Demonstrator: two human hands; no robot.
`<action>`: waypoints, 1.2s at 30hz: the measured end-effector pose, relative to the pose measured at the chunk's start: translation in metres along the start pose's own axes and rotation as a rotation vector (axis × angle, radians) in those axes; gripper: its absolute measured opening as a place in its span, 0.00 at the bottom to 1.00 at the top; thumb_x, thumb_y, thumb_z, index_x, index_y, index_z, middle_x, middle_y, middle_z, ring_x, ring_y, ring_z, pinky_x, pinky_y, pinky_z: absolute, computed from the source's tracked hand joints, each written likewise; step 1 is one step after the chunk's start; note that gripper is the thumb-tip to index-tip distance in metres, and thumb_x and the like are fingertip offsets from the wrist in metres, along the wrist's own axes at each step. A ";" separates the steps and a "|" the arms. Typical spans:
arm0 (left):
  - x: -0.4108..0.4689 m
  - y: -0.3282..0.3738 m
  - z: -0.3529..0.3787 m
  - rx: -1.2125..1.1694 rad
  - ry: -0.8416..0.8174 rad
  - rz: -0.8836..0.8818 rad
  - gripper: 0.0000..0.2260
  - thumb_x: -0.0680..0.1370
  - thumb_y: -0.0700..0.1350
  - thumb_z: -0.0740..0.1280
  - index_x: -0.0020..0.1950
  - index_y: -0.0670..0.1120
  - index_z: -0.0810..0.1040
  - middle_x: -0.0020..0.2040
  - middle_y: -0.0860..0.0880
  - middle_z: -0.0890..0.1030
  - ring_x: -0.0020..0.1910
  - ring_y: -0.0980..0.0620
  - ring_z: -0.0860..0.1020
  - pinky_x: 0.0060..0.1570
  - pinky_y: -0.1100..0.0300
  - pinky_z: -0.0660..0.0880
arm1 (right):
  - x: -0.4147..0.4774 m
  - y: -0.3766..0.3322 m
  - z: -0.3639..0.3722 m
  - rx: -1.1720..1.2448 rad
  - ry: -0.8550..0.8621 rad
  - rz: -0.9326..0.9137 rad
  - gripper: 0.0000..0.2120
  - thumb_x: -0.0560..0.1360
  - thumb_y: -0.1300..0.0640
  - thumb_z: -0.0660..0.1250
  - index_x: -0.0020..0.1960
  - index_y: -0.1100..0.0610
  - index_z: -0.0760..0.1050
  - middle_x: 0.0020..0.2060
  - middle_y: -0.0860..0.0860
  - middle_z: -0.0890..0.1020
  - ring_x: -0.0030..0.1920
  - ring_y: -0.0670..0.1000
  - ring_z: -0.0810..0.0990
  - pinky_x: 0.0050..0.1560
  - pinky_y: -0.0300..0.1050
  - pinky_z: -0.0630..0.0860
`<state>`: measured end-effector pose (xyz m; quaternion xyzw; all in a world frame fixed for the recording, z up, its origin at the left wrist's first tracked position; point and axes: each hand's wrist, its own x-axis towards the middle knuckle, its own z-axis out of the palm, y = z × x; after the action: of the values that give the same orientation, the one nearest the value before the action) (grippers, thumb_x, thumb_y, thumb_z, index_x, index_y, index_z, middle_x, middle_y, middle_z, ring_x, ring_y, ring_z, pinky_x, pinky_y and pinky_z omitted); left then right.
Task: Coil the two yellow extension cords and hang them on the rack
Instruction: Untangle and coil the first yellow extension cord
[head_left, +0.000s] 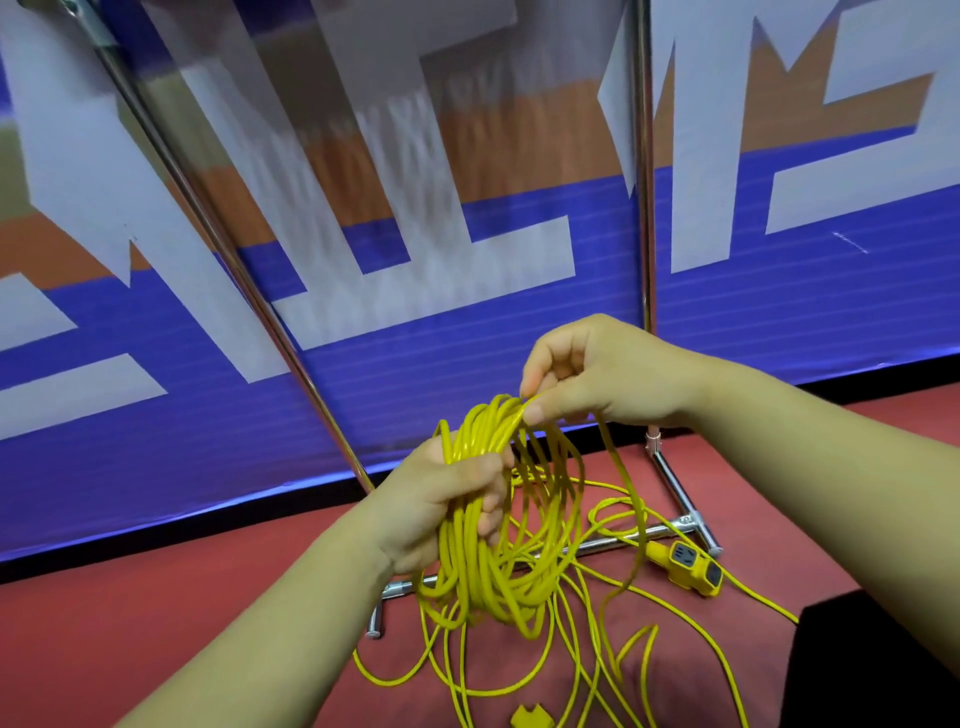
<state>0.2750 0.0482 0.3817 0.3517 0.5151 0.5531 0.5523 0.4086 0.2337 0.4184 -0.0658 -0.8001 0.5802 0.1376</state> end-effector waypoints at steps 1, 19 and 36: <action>-0.001 0.001 0.002 0.047 -0.039 -0.006 0.19 0.64 0.47 0.81 0.46 0.42 0.76 0.27 0.44 0.71 0.22 0.51 0.72 0.28 0.58 0.75 | 0.000 0.000 -0.002 -0.008 0.013 0.001 0.08 0.68 0.65 0.78 0.43 0.58 0.80 0.33 0.51 0.83 0.34 0.46 0.79 0.36 0.37 0.75; -0.023 0.037 -0.029 -0.065 0.251 0.241 0.07 0.66 0.46 0.73 0.33 0.48 0.76 0.25 0.51 0.69 0.22 0.55 0.71 0.27 0.60 0.74 | 0.003 0.044 0.015 0.131 -0.100 0.215 0.10 0.73 0.66 0.74 0.51 0.58 0.77 0.42 0.61 0.81 0.39 0.53 0.76 0.39 0.41 0.74; -0.002 -0.018 -0.007 0.108 0.419 0.021 0.17 0.69 0.42 0.76 0.56 0.41 0.82 0.48 0.41 0.84 0.25 0.52 0.75 0.27 0.61 0.73 | 0.031 0.004 0.048 0.493 0.321 0.080 0.08 0.74 0.65 0.73 0.47 0.54 0.78 0.36 0.49 0.82 0.40 0.48 0.83 0.44 0.49 0.83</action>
<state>0.2728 0.0423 0.3631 0.2633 0.6440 0.5914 0.4077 0.3645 0.2000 0.4050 -0.1527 -0.5997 0.7443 0.2510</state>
